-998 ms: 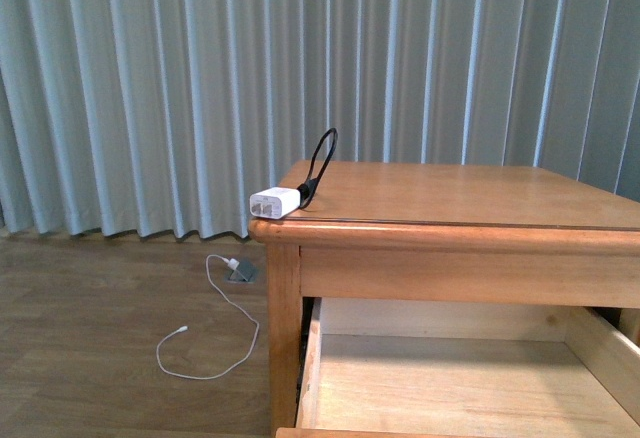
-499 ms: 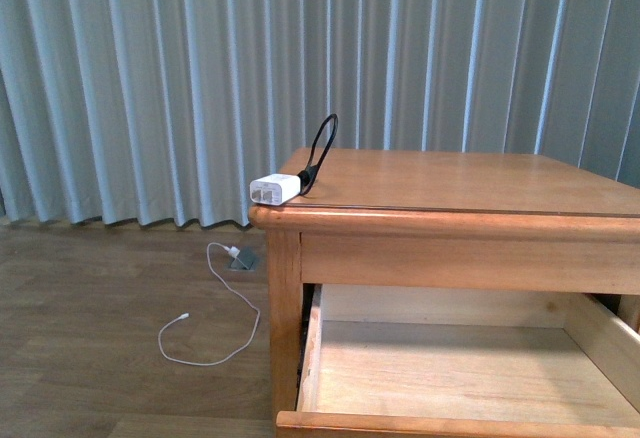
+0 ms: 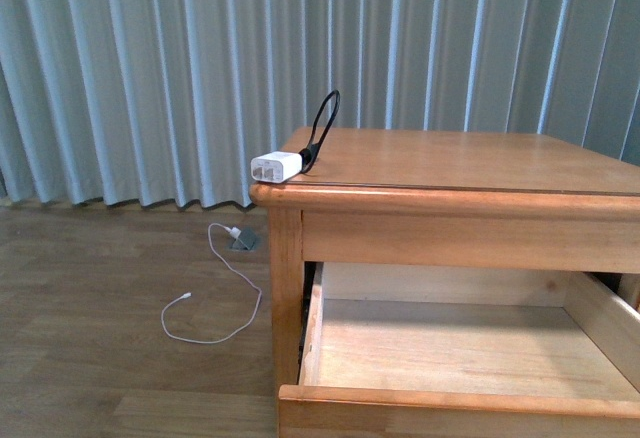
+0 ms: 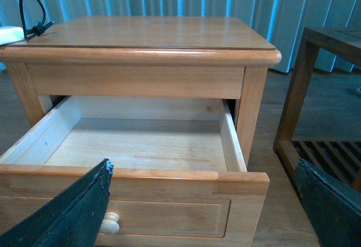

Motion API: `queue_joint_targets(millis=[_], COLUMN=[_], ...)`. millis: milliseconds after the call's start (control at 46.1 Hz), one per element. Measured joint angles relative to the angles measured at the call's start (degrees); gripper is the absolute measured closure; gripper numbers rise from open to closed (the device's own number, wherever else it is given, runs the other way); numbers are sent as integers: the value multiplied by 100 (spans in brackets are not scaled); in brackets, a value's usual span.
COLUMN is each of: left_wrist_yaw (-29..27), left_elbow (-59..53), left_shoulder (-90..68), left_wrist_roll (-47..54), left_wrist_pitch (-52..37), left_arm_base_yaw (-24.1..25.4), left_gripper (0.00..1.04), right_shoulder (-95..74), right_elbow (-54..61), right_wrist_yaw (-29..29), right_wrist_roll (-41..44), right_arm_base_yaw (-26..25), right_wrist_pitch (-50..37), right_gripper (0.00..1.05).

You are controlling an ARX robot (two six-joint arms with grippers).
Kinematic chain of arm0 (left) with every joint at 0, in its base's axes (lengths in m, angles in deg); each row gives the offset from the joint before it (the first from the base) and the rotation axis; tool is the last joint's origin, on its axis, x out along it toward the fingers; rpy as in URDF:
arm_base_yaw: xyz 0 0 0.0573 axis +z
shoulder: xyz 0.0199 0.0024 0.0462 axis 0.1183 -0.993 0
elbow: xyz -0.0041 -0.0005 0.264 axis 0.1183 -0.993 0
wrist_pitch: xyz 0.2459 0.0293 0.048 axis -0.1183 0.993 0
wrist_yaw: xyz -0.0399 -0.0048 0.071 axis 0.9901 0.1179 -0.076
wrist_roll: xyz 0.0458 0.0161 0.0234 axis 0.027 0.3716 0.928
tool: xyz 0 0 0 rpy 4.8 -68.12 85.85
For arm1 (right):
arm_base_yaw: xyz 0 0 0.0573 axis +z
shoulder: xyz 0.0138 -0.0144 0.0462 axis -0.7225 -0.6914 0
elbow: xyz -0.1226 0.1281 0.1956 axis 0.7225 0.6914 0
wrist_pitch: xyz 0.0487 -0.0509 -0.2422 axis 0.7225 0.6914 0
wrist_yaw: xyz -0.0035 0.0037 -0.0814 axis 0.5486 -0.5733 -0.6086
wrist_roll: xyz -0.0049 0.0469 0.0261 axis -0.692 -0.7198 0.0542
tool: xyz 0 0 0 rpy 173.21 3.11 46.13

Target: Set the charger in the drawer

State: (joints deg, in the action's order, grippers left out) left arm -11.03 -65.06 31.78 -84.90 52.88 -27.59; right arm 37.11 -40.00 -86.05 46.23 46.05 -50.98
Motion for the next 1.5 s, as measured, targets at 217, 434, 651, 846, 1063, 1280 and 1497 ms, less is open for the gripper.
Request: queue_joint_targets(millis=[217,434,651,846,1063,1280,1497], left_wrist_yaw=[704,1296,1510,1679,1735,1814,1788], left_elbow=[1591,3062,4284,5198,5871,6098,6203], left_shoulder=[-2227,-3805,-4824,-5519,-6137,-6328,-6380], left_wrist_roll=[227,243,295,201,13,-101,-94], left_wrist_pitch=[-151,-212,-149,39,247,365,404], left_arm_base_yaw=[-175,-229,-240,-264,-258,-249,-249], left_gripper=[6,6,6,6,6,7,38], right_shoulder=[0,0,0,0,0,0,0], right_elbow=[0,0,0,0,0,0,0], right_wrist_yaw=[0,0,0,0,0,0,0], right_wrist_roll=[0,0,0,0,0,0,0], right_arm_base_yaw=[0,0,0,0,0,0,0], right_wrist_pitch=[0,0,0,0,-2,0,0], right_gripper=[8,8,8,8,8,8,8])
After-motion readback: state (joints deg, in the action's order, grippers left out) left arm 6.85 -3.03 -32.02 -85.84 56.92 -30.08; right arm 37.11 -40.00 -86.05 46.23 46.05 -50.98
